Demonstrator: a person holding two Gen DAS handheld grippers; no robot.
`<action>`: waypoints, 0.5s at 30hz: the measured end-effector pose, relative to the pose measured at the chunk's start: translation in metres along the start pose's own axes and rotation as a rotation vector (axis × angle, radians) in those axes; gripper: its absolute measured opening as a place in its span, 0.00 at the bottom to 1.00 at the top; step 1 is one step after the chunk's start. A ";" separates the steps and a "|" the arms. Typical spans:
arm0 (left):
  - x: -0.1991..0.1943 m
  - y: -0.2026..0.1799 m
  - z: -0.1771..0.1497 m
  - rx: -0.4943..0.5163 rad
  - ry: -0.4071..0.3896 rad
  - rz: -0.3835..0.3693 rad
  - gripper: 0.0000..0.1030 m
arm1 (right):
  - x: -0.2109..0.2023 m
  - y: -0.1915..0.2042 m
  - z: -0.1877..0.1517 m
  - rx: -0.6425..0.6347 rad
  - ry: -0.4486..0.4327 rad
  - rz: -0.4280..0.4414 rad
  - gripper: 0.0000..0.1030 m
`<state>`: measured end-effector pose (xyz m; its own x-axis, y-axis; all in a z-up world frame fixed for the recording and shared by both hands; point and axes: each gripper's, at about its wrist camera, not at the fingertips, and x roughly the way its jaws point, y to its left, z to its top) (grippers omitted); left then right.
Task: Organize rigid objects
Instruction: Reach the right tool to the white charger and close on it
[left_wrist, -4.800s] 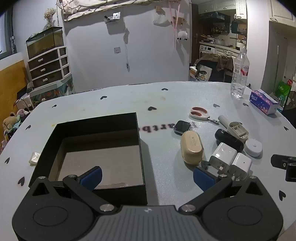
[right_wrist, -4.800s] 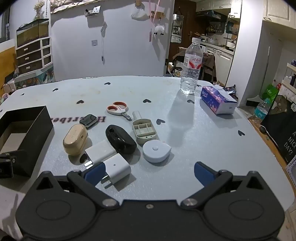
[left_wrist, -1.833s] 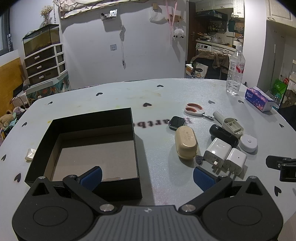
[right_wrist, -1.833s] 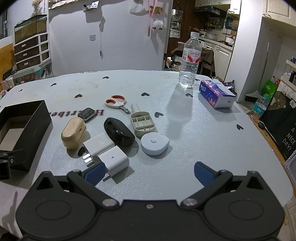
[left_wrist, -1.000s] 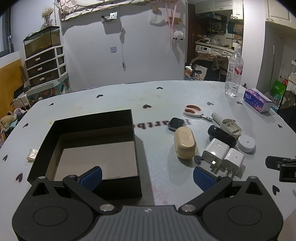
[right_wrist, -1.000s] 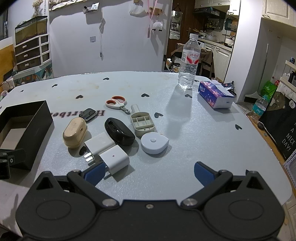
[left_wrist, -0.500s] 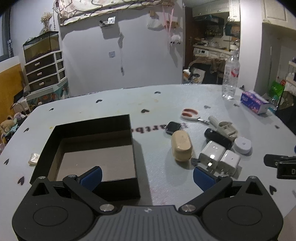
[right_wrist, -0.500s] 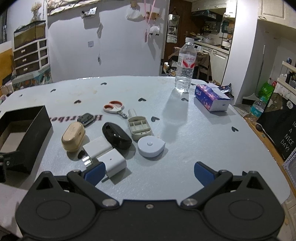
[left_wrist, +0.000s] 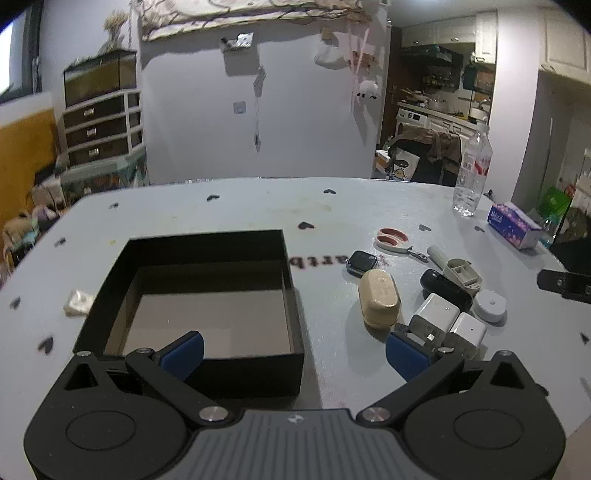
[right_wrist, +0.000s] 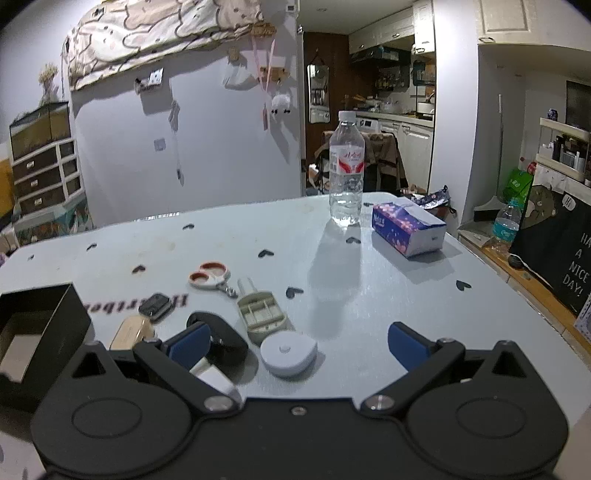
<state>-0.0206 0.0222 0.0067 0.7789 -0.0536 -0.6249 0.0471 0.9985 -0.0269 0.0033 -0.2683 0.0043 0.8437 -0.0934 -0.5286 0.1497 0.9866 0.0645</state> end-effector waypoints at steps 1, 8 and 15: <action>-0.001 0.003 -0.001 -0.011 0.005 -0.003 1.00 | 0.003 -0.001 0.000 0.007 -0.006 0.004 1.00; -0.002 0.037 -0.007 -0.115 0.042 0.052 1.00 | 0.026 0.001 -0.006 -0.011 -0.015 0.026 1.00; -0.007 0.083 -0.002 -0.181 -0.032 0.198 1.00 | 0.044 0.007 -0.018 -0.011 0.010 0.073 1.00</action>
<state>-0.0234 0.1058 0.0069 0.7811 0.1458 -0.6071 -0.2187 0.9747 -0.0472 0.0322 -0.2632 -0.0337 0.8472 -0.0197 -0.5309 0.0822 0.9921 0.0944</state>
